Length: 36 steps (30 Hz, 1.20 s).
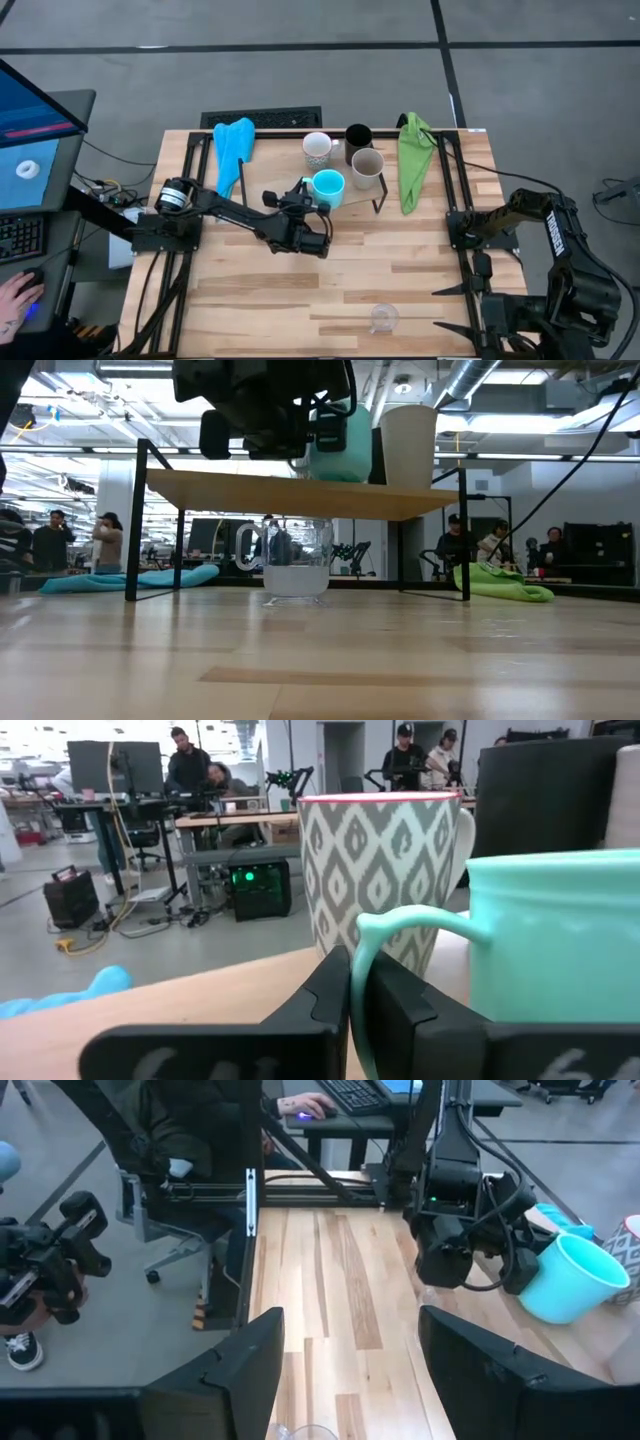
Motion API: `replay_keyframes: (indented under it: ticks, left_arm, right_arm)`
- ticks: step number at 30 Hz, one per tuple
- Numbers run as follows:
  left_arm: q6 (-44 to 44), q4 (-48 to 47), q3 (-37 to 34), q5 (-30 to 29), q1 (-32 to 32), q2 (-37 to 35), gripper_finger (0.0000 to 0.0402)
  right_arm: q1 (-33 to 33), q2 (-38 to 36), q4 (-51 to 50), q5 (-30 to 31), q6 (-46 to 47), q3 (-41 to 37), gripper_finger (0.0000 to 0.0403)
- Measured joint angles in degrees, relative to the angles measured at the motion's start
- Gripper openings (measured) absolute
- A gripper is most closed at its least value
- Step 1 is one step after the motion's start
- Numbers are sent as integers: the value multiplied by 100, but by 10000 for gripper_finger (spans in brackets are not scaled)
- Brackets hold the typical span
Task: Stack small to large cups/mugs on shelf
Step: Put the blue mug on the shelf, then put the top transparent mug on the shelf
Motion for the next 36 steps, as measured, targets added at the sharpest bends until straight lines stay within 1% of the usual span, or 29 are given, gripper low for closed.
replay_keyframes:
  ticks: [4,9,12,15,22,25,28,31,36]
  left_arm:
    - [-1,10,0,25,52,2,24]
    - [5,14,0,249,94,2,39]
    - [13,14,0,231,91,2,58]
    - [19,14,0,238,91,2,88]
    - [21,12,0,274,0,2,178]
    - [22,13,0,432,-53,2,211]
    - [145,14,0,612,-106,2,235]
    - [214,13,0,647,-166,2,248]
    - [304,-29,0,666,-284,-37,252]
  right_arm:
    - [0,0,0,-2,0,0,254]
    - [0,0,0,-2,-2,0,254]
    - [0,0,-2,-2,-2,0,254]
    - [0,0,-2,-2,-2,0,254]
    - [0,0,-3,-2,-4,0,254]
    - [0,0,-4,-2,-6,0,254]
    - [0,0,-4,-2,-7,0,254]
    - [0,0,-2,-2,-7,0,254]
    - [0,0,75,-2,-9,0,254]
